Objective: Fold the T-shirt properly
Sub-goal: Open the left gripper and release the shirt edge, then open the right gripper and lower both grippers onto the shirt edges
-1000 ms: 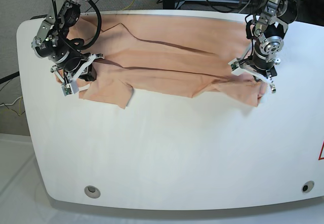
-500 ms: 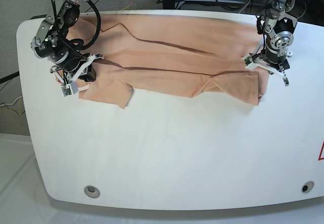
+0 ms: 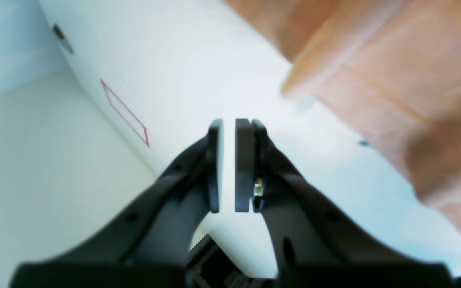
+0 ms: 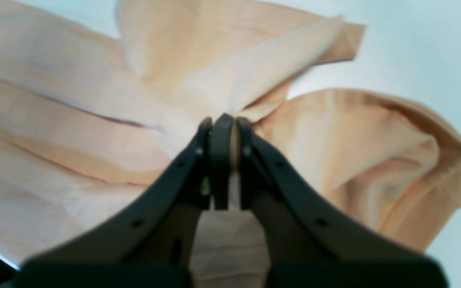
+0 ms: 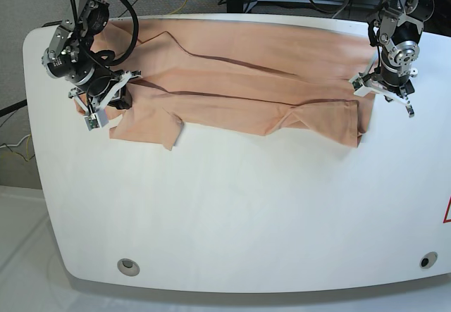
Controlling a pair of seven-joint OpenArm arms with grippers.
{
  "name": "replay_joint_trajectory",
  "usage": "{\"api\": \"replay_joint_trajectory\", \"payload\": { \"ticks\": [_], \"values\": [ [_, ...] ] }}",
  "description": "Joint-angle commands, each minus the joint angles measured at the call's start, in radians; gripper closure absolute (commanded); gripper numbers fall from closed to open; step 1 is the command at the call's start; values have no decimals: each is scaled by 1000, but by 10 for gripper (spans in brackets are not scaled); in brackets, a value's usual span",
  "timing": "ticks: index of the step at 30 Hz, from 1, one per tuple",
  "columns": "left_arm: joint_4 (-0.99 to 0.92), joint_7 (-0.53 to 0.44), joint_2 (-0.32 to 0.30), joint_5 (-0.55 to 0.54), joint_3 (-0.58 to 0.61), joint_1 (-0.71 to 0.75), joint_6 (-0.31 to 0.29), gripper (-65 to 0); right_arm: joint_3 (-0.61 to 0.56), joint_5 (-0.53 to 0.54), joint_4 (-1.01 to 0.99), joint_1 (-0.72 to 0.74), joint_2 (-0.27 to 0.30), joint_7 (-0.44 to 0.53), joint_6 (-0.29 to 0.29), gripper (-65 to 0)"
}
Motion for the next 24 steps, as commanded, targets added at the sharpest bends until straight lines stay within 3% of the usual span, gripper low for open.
{"api": "replay_joint_trajectory", "payload": {
  "ticks": [1, 5, 8, 11, 13, 17, 24],
  "values": [
    [17, -4, -2, -5, -9, -11, 13, -32, 2, 18, 21, 11, 14, 20, 4, -21],
    [20, -4, 21, -32, -15, -40, 13, -93, 2, 21, 35, 13, 11, 20, 4, -37],
    [20, -6, 50, -43, -15, -66, 13, -209, 2, 21, 55, 13, 9, 20, 4, -118],
    [20, -9, 80, -46, -15, -88, 13, -362, 2, 21, 77, 13, 8, 18, 3, -248],
    [20, -10, 92, -46, -15, -91, 13, -423, 0, 22, 87, 13, 8, 17, 3, -328],
    [21, -10, 124, -48, -12, -114, 13, -424, 0, 22, 107, 13, 8, 17, 4, -447],
    [17, -10, 175, -118, -15, -177, 13, -414, 0, 13, 112, 19, 14, 17, 4, -433]
  ]
}}
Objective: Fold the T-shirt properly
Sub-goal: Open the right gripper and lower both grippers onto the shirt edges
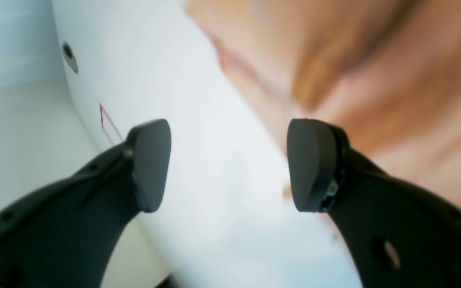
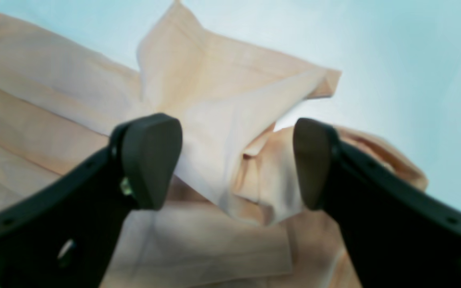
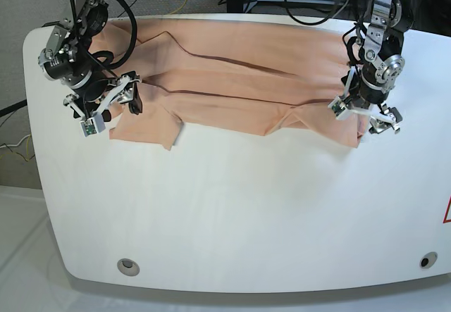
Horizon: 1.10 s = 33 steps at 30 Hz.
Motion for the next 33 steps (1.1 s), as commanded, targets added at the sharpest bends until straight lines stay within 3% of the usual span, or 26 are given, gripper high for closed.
{"api": "replay_joint_trajectory", "payload": {
  "ticks": [1, 11, 21, 33],
  "values": [
    [14, -11, 0, -28, -9, -36, 17, -414, 3, 11, 18, 13, 18, 20, 4, -430],
    [-43, -4, 35, -216, -72, -108, 18, -414, 3, -80, 15, 30, 39, 25, 4, -431],
    [-167, -7, 48, -226, -69, -136, 18, -414, 1, -121, -48, 53, 38, 25, 4, -431],
    [-196, -7, 51, -226, -69, -136, 18, -414, 1, -124, -121, 112, -17, 25, 2, -431]
  ]
}}
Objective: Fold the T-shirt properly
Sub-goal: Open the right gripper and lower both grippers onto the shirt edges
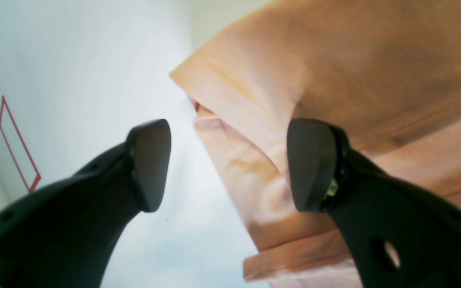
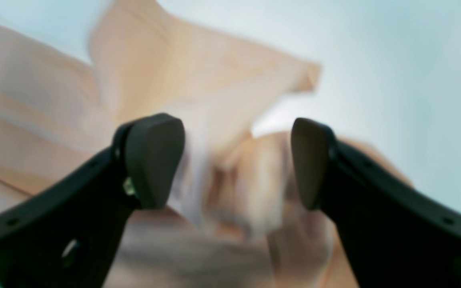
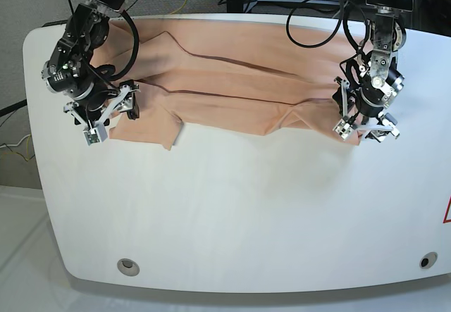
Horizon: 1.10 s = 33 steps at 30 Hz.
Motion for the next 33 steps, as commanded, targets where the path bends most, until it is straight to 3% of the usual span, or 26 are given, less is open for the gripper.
{"api": "replay_joint_trajectory", "payload": {
  "ticks": [1, 25, 33],
  "values": [
    [13, -12, -10, 2, -5, -14, 11, -414, 3, 9, -10, 25, -5, 13, 2, -431],
    [13, -14, -9, 2, -5, -11, 11, -414, 2, 8, -145, 49, -17, 65, 2, -430],
    [13, -14, -9, 2, -5, -10, 11, -414, -6, 8, -199, 45, -17, 136, 4, -412]
  ]
}}
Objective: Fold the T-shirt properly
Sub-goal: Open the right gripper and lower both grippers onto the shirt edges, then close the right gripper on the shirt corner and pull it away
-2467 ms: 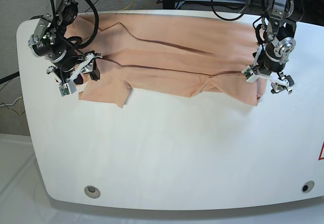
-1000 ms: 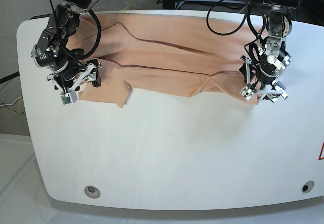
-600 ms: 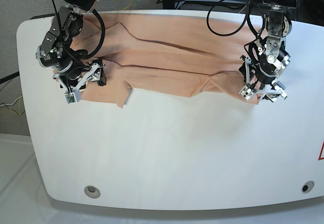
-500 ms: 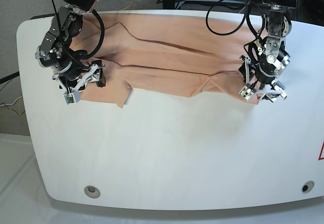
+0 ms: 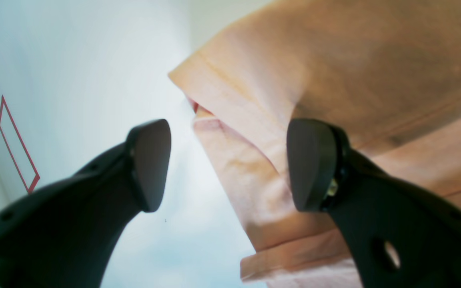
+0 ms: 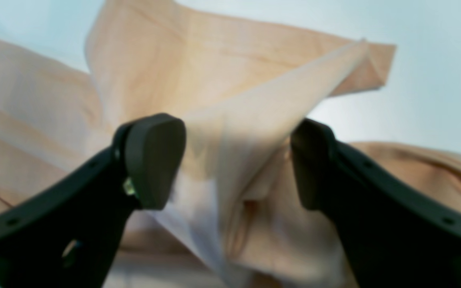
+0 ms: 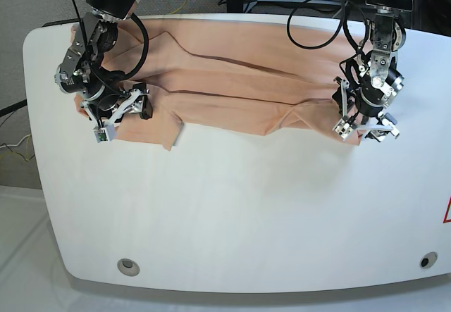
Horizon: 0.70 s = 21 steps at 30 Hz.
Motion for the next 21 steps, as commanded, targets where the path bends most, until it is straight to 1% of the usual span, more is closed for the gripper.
{"api": "replay_joint_trajectory", "payload": {
  "ticks": [1, 3, 5, 7, 8, 10, 12, 13, 14, 21],
  "values": [
    [14, -14, -11, 3, -5, -12, 11, -414, -20, 12, 4, 11, 12, 30, 6, -387],
    [14, -14, -11, 3, -5, -11, 11, -414, -48, 12, 6, 11, 22, 30, 6, -325],
    [14, -14, -11, 3, -5, -11, 11, -414, -82, 12, 9, 10, 30, 30, 4, -217],
    [14, -14, -11, 3, -5, -11, 11, -414, -106, 12, 9, 10, 32, 30, 4, -71],
    [14, -14, -11, 3, -5, -11, 11, -414, -114, 12, 9, 10, 32, 30, 4, -9],
    [14, -14, -11, 3, -5, -11, 11, -414, -115, 12, 10, 11, 32, 30, 3, 0],
    [14, -14, -11, 3, -5, -11, 11, -414, -117, 12, 20, 11, 32, 30, 3, -20],
    [14, -14, -11, 3, -5, -11, 11, -414, -117, 12, 24, 11, 32, 30, 3, -18],
    [14, -14, -11, 3, -5, -11, 11, -414, -117, 12, 33, 11, 30, 30, 3, 0],
    [16, -14, -11, 3, -5, -11, 11, -414, -118, 21, 98, -5, 30, 26, 4, 0]
  ]
}}
